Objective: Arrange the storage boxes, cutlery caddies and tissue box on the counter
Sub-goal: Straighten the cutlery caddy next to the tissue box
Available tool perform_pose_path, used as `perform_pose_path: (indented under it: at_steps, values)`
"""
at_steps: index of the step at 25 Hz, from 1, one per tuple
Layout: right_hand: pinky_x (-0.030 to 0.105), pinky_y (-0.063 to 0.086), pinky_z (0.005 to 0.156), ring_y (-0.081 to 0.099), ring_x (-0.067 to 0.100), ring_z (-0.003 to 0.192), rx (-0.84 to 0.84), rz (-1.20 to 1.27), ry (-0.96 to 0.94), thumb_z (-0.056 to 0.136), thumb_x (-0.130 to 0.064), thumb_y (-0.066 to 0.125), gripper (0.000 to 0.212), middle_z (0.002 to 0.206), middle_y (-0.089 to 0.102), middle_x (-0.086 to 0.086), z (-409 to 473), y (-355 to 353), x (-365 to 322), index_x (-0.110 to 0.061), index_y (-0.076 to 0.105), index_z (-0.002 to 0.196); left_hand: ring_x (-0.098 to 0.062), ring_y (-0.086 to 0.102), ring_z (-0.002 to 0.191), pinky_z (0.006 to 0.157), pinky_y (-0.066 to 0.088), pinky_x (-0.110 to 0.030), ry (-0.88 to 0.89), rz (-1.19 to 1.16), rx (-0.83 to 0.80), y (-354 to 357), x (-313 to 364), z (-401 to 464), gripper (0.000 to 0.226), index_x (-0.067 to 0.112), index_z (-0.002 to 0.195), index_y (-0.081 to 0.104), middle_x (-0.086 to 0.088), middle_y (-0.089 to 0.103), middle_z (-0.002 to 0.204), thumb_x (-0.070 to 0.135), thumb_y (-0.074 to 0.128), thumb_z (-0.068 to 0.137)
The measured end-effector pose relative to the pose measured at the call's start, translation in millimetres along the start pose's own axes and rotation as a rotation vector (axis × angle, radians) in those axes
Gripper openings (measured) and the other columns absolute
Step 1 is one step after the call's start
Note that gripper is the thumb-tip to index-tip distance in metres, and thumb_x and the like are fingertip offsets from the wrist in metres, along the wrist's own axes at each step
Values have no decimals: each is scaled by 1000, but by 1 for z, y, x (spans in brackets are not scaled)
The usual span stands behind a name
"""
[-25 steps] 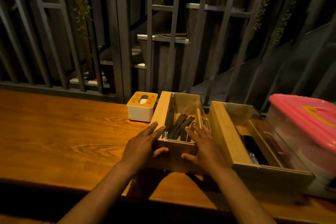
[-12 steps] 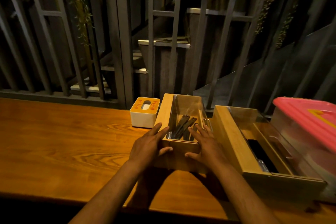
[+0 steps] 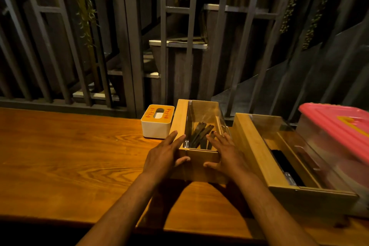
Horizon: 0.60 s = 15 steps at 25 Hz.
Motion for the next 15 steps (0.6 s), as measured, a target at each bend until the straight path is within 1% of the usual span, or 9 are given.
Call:
perform_pose_path:
  at_steps: [4,10,13,15]
  values:
    - [46,13,118,-4,23,149,-13,-9,3,77,-49,72,94,163,7,-6,3,-1,-2,-40,14,150,-21,42,136,89,53,-35,-6,1,-8,-2,0,2,74,40,150,22,5,17,162,64,49,86]
    - [49,16,118,-3,25,149,-19,-44,8,77,-51,70,95,163,7,-5,0,-2,-3,-39,11,150,-23,39,139,89,53,-36,-19,52,-36,-5,5,0,75,38,151,18,2,17,163,65,47,87]
    - [49,19,118,2,28,149,-44,-125,19,78,-52,69,97,163,6,-1,-5,-6,-11,-37,6,150,-28,31,142,98,48,-41,-36,135,-62,-3,7,0,74,34,151,17,-2,21,161,63,45,90]
    - [49,22,118,7,28,149,-72,-131,24,79,-50,69,95,163,10,1,-14,-14,-17,-35,9,151,-32,27,143,108,40,-46,-48,202,-60,-6,13,-3,71,31,151,18,-7,26,158,57,47,92]
Point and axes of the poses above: each hand's wrist, its own z-axis towards the middle knuckle, its own y-axis out of the palm, x = y × z, the point moved 6 cm from there along z, towards the middle knuckle
